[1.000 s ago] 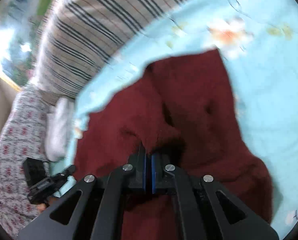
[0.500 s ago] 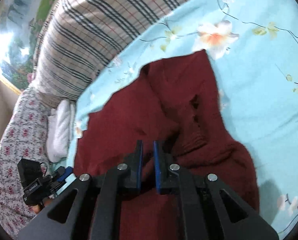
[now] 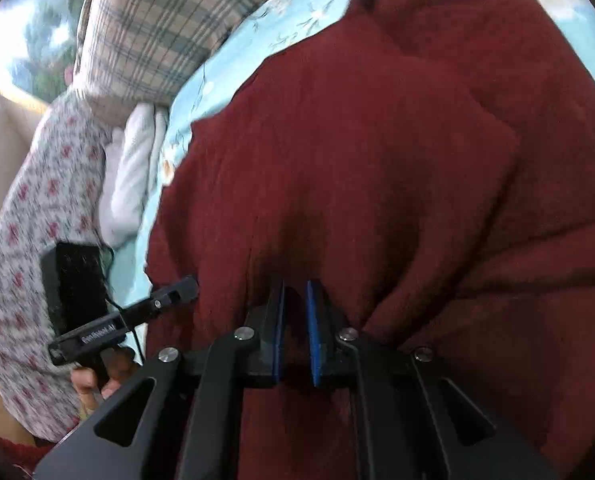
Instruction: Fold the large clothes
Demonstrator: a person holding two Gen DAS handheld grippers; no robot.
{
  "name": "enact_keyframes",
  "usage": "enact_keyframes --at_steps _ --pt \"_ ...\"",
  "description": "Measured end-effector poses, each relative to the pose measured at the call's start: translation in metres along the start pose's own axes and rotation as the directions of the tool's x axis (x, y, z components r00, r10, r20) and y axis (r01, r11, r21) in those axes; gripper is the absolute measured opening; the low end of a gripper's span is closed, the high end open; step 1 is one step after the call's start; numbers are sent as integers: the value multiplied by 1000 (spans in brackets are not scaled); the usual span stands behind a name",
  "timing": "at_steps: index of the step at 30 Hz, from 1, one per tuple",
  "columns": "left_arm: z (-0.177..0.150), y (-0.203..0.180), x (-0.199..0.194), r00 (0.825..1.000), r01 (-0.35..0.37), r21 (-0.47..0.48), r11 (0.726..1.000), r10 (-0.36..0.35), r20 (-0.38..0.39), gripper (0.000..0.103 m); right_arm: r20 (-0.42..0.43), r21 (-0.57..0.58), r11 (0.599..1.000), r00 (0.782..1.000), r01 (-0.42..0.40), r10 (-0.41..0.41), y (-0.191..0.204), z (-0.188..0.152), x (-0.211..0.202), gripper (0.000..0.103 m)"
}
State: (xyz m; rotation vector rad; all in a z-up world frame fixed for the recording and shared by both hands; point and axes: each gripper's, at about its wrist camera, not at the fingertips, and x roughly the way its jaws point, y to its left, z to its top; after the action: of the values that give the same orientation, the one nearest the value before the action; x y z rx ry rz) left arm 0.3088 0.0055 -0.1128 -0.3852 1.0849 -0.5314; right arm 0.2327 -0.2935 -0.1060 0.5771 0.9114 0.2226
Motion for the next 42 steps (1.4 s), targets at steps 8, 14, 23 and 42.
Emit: enact_keyframes --at_steps 8,14,23,42 --pt "-28 -13 -55 996 -51 24 998 49 77 43 168 -1 999 985 43 -43 3 -25 -86 39" --pt "-74 19 -105 976 -181 -47 982 185 115 66 242 84 980 950 180 -195 -40 -63 -155 40" --pt "-124 76 -130 985 -147 -161 976 159 66 76 179 149 971 961 185 -210 -84 -101 -173 40" --pt "-199 43 -125 989 146 -67 987 -147 -6 70 93 79 981 981 -176 168 -58 -171 -165 40"
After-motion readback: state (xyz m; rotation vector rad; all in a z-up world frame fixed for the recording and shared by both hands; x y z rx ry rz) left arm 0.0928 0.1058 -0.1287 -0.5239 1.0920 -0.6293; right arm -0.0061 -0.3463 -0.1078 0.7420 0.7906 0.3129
